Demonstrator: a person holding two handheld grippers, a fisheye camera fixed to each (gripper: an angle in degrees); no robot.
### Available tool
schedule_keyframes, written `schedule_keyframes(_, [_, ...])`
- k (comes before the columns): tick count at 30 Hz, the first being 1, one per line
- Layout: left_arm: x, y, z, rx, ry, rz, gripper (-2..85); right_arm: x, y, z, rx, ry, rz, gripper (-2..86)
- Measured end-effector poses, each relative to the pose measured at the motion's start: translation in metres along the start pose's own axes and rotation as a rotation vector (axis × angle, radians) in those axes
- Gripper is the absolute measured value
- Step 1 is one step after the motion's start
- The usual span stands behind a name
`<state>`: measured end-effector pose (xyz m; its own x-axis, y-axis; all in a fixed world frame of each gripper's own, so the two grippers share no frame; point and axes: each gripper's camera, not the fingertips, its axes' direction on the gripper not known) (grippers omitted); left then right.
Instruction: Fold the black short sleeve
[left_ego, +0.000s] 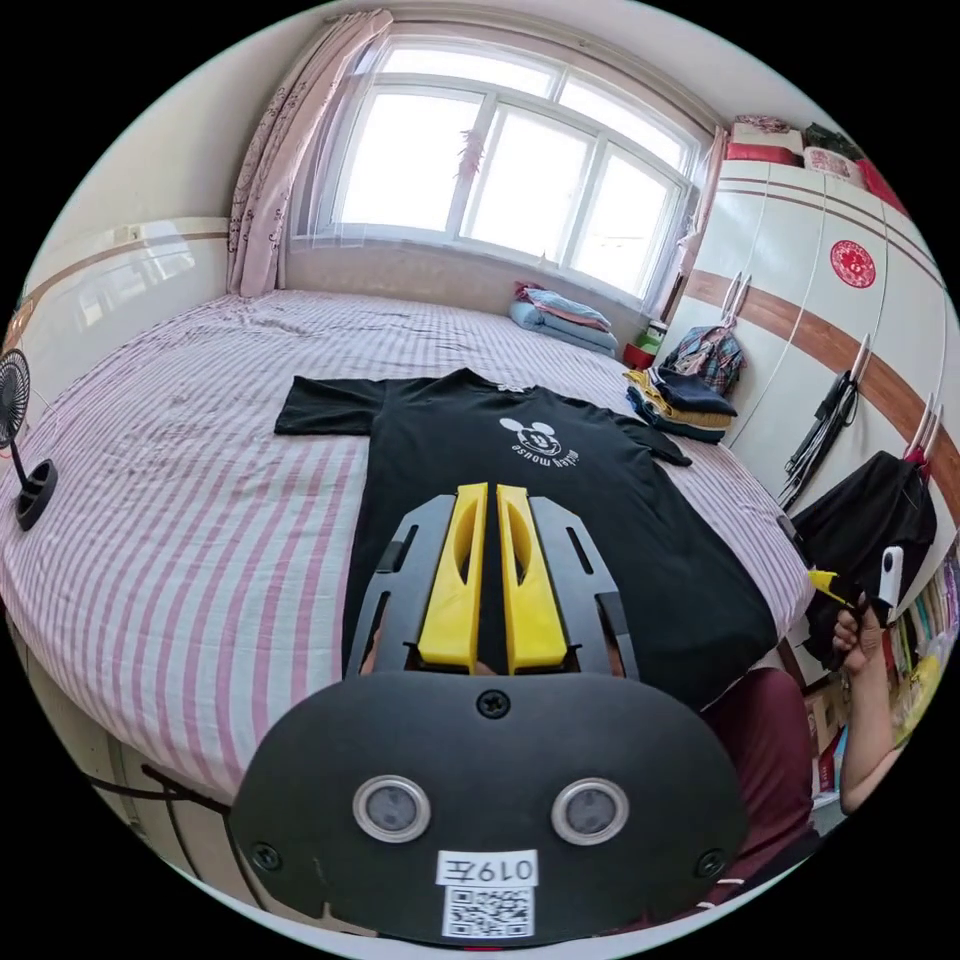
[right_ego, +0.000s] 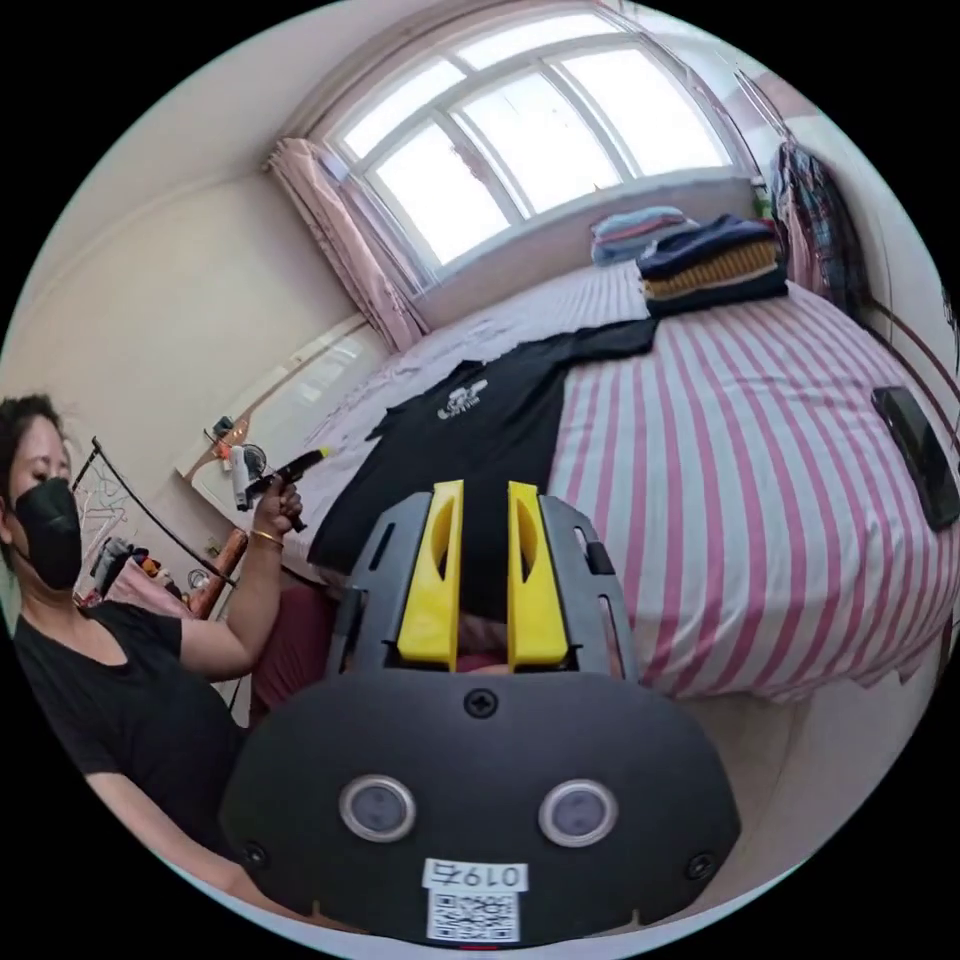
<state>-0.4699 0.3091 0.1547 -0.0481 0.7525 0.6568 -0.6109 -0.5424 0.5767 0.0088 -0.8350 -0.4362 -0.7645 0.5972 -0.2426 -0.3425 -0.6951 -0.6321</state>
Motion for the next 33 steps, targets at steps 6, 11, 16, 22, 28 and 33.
schedule_keyframes(6, [-0.026,0.028,-0.084,-0.181,0.035,0.022,8.8,0.052,0.038,0.042,-0.207,-0.089,0.047,8.9])
schedule_keyframes(11, [-0.124,0.099,-0.160,-0.085,0.220,-0.191,10.9,0.111,0.064,0.050,-0.105,-0.213,0.153,8.7])
schedule_keyframes(16, [-0.192,0.166,-0.183,0.020,0.317,-0.371,11.2,0.155,0.097,0.058,-0.012,-0.373,0.229,8.5])
schedule_keyframes(22, [-0.233,0.194,-0.174,0.105,0.362,-0.474,11.1,0.178,0.120,0.062,0.037,-0.443,0.197,8.4])
schedule_keyframes(28, [-0.257,0.182,-0.153,0.015,0.347,-0.479,10.9,0.202,0.142,0.071,0.025,-0.499,0.177,6.8])
schedule_keyframes(33, [-0.273,0.173,-0.137,-0.032,0.406,-0.493,10.2,0.219,0.154,0.077,0.076,-0.566,0.201,6.4])
